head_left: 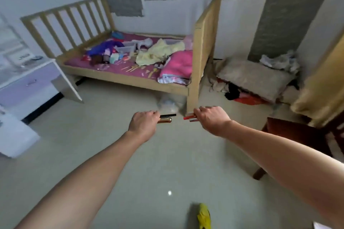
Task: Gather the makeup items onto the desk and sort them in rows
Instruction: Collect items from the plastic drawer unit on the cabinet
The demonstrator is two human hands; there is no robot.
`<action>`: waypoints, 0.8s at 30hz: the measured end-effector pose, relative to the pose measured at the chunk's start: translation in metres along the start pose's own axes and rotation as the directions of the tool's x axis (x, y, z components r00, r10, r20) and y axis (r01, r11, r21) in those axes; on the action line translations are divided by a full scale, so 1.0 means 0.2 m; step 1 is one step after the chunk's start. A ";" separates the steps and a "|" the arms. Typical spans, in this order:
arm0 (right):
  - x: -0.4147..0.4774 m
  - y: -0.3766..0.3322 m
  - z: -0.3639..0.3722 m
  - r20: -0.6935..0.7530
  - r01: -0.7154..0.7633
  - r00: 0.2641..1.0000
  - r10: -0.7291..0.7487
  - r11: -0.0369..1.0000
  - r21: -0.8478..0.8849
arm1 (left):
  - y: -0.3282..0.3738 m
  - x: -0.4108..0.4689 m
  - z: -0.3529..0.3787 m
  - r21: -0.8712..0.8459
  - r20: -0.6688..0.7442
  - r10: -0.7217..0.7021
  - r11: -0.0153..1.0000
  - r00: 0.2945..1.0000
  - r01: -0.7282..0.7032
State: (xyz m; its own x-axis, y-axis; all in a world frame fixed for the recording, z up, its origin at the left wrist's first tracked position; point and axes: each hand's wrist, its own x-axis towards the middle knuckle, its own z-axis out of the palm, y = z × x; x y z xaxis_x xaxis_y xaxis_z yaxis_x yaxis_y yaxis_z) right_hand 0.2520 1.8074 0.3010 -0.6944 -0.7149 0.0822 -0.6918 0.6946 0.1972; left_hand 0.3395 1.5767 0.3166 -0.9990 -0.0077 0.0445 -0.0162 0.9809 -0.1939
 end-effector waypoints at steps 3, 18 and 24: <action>0.42 -0.15 0.03 -0.014 0.134 0.991 -0.134 0.991 0.007 | -0.32 0.04 0.11 0.013 0.042 -0.136 0.991 0.990 0.135; 2.25 -1.10 0.08 0.001 0.615 0.789 -0.615 0.789 0.014 | -1.70 -0.02 0.53 0.082 0.144 -0.705 0.708 0.694 0.702; 2.88 -1.63 0.07 -0.026 0.653 0.757 -0.653 0.757 -0.007 | -2.43 0.07 0.71 0.058 0.105 -0.734 0.678 0.671 0.732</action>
State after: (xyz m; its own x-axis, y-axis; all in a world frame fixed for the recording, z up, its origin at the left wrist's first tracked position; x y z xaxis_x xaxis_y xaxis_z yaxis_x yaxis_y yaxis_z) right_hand 0.0749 1.1709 0.2707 -0.0688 -0.9968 -0.0412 -0.9760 0.0587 0.2099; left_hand 0.3276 1.0730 0.2719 -0.6630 -0.7454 0.0693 -0.7452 0.6483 -0.1562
